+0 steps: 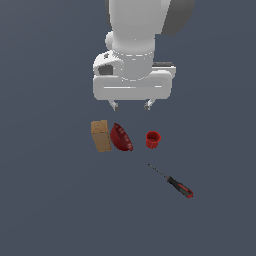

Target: Pick up a designated object from a clutter of objects.

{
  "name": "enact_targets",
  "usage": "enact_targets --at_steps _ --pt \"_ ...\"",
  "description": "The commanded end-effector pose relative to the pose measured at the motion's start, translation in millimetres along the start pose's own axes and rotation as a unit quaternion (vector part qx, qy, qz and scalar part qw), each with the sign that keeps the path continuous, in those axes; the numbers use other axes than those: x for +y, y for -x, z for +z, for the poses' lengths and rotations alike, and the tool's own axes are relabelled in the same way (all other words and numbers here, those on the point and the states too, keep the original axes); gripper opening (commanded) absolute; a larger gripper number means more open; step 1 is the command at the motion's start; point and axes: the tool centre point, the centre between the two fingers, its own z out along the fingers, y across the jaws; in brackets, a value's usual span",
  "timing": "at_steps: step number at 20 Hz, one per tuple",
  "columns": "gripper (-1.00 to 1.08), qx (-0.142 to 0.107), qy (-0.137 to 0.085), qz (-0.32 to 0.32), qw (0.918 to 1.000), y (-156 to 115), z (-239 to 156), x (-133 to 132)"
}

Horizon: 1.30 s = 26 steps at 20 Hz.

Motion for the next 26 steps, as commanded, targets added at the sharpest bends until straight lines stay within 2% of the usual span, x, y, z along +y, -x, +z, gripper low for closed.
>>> enact_targets --at_steps 1,16,26 --pt "1.0 0.0 0.0 0.0 1.0 0.0 0.0 0.0" --pt "1.0 -0.001 -0.005 -0.009 0.9999 0.3 -5.4 5.4" --pt "1.0 -0.004 0.001 -0.06 0.9982 -23.4 21.4 -10.4"
